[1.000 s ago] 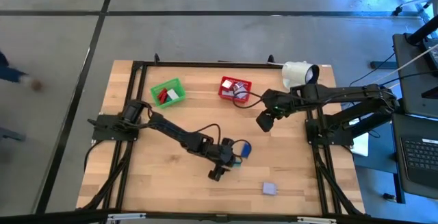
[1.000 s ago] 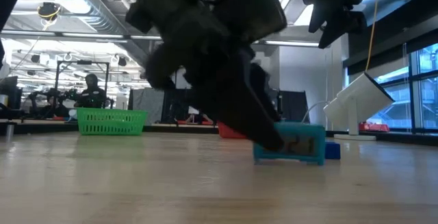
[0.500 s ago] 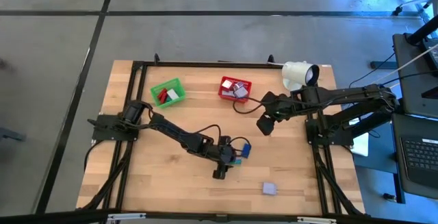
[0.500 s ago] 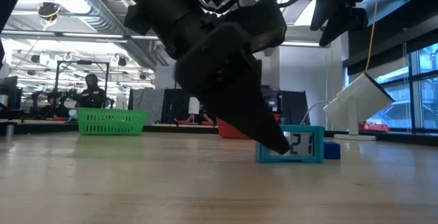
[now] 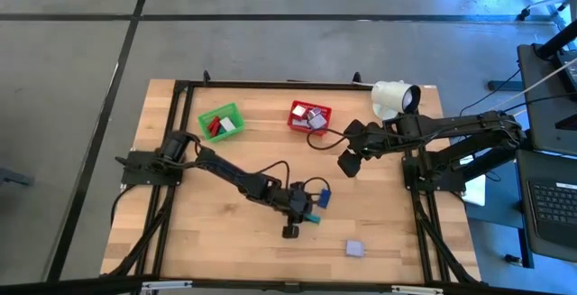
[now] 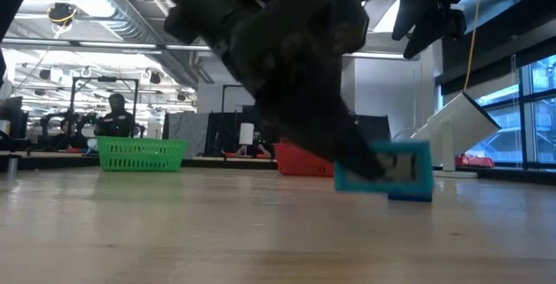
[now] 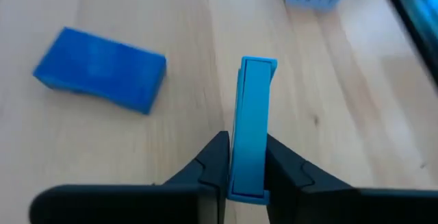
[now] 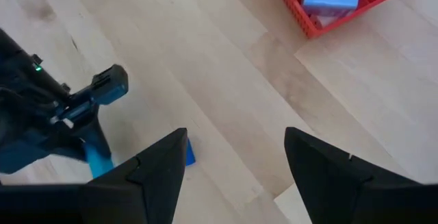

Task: Pick & Place Office items
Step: Put the blue digital clock into the green bin

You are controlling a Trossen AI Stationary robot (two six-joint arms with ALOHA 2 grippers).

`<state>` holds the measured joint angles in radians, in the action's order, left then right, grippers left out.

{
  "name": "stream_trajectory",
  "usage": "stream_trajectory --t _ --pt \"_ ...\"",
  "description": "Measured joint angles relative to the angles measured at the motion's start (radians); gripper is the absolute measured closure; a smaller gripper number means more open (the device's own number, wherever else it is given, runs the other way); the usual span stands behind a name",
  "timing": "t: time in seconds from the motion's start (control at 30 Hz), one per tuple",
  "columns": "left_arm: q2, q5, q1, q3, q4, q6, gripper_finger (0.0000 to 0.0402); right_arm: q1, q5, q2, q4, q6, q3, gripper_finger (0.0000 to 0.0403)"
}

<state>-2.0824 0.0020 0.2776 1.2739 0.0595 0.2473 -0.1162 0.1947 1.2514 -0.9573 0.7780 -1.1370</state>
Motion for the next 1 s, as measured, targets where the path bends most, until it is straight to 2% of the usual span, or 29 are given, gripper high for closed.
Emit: stream_trajectory --t 0.17,0.33,0.53,0.73,0.83,1.0 --pt "0.061 0.017 -0.027 0.000 0.008 0.028 0.0344 0.000 0.000 0.000 -0.001 -0.008 0.000 0.0156" --pt "0.183 0.004 -0.049 0.000 -0.066 -0.015 0.0332 0.000 0.000 0.000 -0.003 -0.028 0.000 0.0156" --pt "0.380 -0.126 -0.074 0.000 -0.121 -0.069 0.0345 0.000 0.037 0.000 -0.011 -0.053 0.000 0.0156" --pt "0.575 -0.250 -0.063 0.000 -0.072 -0.143 0.0338 0.000 0.178 0.000 -0.008 -0.047 0.000 0.0156" --pt "0.643 -0.304 -0.049 0.000 -0.029 -0.192 0.0339 0.000 0.221 0.000 -0.006 0.010 0.000 0.0156" --pt "0.699 -0.379 -0.029 0.000 0.074 -0.297 0.0339 0.001 0.235 0.001 0.047 0.082 0.000 0.0156"
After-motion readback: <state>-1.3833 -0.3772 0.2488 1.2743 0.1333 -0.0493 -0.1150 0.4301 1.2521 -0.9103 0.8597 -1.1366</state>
